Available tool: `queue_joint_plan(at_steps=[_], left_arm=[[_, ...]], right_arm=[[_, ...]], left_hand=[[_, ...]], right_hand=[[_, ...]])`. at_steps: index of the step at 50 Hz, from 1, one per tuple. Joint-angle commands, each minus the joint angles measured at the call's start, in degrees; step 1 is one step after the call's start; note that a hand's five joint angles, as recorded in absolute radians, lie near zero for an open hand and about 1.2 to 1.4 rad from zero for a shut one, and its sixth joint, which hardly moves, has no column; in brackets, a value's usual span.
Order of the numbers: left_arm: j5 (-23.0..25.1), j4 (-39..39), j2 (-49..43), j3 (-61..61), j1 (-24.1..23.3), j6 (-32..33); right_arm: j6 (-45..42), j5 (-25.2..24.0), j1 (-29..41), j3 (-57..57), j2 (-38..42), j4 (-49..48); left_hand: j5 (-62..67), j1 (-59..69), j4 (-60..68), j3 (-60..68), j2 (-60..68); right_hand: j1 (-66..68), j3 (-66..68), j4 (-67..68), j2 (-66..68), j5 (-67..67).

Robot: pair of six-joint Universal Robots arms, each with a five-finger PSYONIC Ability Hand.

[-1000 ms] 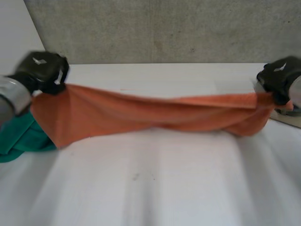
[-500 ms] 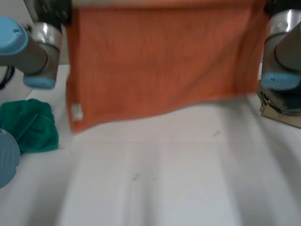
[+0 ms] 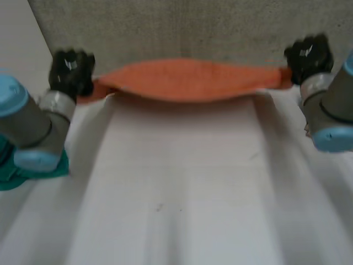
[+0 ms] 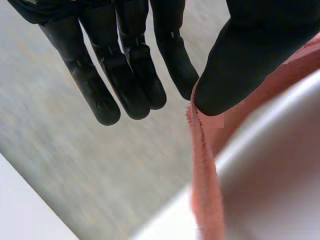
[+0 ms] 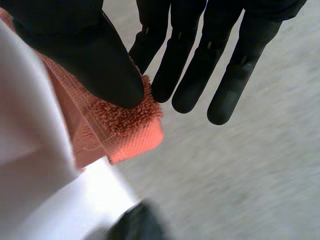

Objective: Fold the laundry.

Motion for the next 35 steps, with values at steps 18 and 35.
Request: queue_joint_plan(at_steps=[18, 35], left_arm=[[12.86, -0.11, 1.3, -18.89, 5.45, 10.14], [13.92, -7.41, 0.07, -17.38, 10.11, 6.97]], right_arm=[[2.44, -6.68, -6.98, 23.72, -6.55, 5.19], [5.17, -6.86, -8.39, 24.16, -6.63, 5.01]], left_hand=[[-23.54, -25.61, -27.06, -26.61, -26.85], [-23.96, -26.03, -27.48, -27.03, -27.27]], right_hand=[[14.94, 11.4, 11.1, 11.66, 11.48], [14.94, 11.4, 11.1, 11.66, 11.48]])
